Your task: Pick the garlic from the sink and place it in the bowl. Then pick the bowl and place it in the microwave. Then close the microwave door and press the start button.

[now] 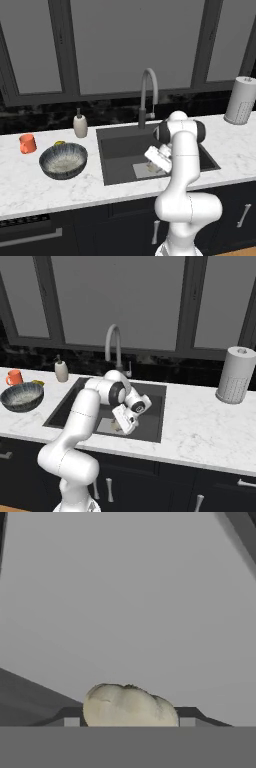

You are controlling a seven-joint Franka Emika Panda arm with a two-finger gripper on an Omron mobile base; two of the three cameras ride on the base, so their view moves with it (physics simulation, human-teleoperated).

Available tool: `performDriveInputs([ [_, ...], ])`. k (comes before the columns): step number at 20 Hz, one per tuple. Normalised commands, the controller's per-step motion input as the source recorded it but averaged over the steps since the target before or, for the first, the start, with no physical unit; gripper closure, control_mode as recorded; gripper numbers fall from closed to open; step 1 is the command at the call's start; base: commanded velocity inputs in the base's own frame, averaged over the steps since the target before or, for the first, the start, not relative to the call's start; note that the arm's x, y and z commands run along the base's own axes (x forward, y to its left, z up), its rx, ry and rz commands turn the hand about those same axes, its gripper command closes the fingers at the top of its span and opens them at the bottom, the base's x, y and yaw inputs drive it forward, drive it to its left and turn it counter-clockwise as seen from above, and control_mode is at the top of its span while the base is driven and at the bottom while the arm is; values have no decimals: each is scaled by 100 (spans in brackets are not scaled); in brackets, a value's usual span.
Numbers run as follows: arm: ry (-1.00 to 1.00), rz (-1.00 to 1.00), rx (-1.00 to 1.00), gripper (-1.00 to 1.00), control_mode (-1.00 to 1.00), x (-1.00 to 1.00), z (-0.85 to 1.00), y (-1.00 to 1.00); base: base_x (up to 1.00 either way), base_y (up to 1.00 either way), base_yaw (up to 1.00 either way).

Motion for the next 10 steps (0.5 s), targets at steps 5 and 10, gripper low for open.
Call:
performDriveInputs([
  [5, 2, 0, 0, 100, -100, -33, 65, -17, 0, 0, 0],
  [10, -3, 0, 0, 100, -100, -28, 100, -26, 0, 0, 0],
])
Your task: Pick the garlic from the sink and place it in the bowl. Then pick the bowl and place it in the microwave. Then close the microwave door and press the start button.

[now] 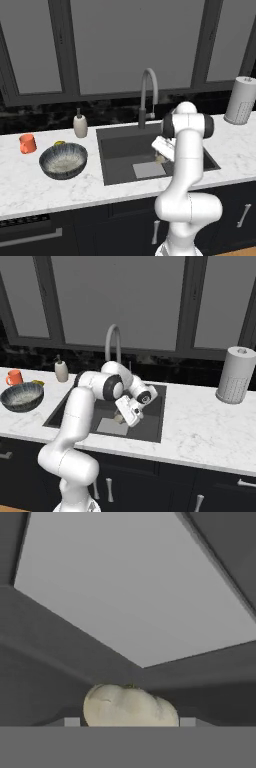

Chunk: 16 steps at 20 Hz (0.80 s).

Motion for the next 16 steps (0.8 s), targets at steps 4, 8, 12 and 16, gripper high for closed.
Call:
performDriveInputs([
  [4, -25, 0, 0, 100, -100, -52, 91, -32, 0, 0, 0],
  [8, -33, 0, -2, 100, -100, -90, 69, -27, 0, 0, 0],
  [12, -40, 7, -10, 100, -100, -100, 63, -11, 0, 0, 0],
  [16, -31, 12, -24, 100, -100, -100, 62, 68, 0, 0, 0],
])
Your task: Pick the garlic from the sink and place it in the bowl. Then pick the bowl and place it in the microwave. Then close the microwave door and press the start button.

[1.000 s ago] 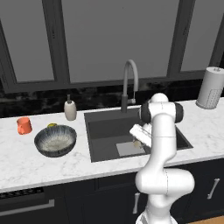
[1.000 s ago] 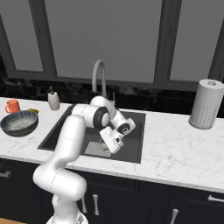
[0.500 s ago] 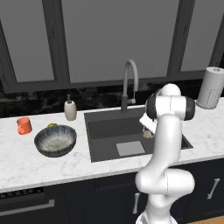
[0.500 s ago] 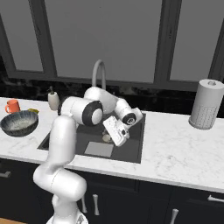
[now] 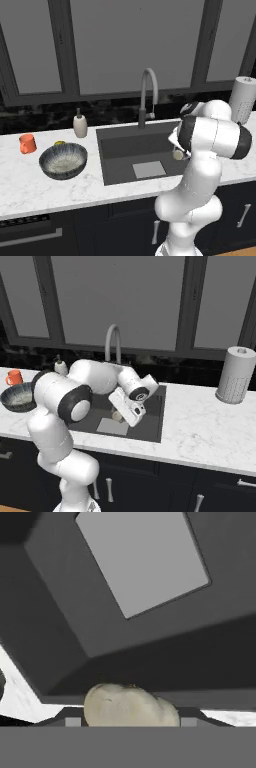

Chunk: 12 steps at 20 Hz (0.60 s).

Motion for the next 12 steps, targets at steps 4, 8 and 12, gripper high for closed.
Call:
performDriveInputs([
  [4, -23, 10, -29, 100, -100, -45, 95, 100, 0, 0, 0],
  [8, -2, 16, -24, 100, -100, -23, 99, 100, 0, 0, 0],
  [12, 1, 22, -21, 100, -100, -1, 90, 100, 0, 0, 0],
])
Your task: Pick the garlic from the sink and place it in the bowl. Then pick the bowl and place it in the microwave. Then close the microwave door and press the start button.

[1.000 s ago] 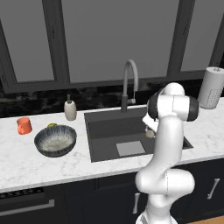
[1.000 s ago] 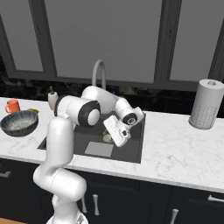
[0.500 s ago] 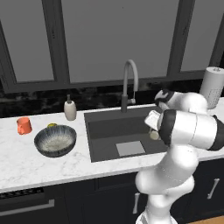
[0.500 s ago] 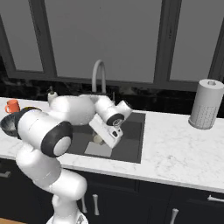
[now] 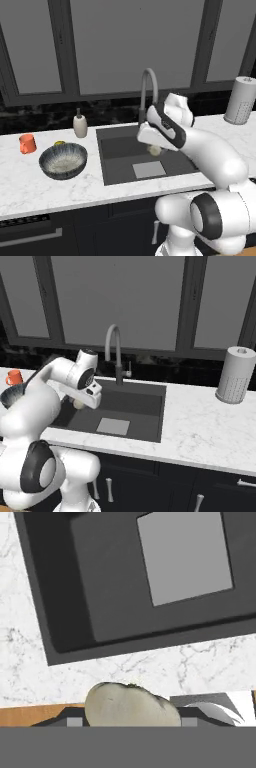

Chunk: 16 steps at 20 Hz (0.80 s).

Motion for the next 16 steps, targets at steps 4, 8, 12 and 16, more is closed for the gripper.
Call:
performDriveInputs([
  [4, 9, 27, -19, 100, -100, 9, 74, 100, 0, 0, 0],
  [8, 7, 27, -20, 100, -100, 25, 44, 100, 0, 0, 0],
  [12, 10, 18, -17, 100, -100, 29, 0, 100, 0, 0, 0],
  [16, 10, 10, -7, 100, -100, 3, 5, 100, 0, 0, 0],
])
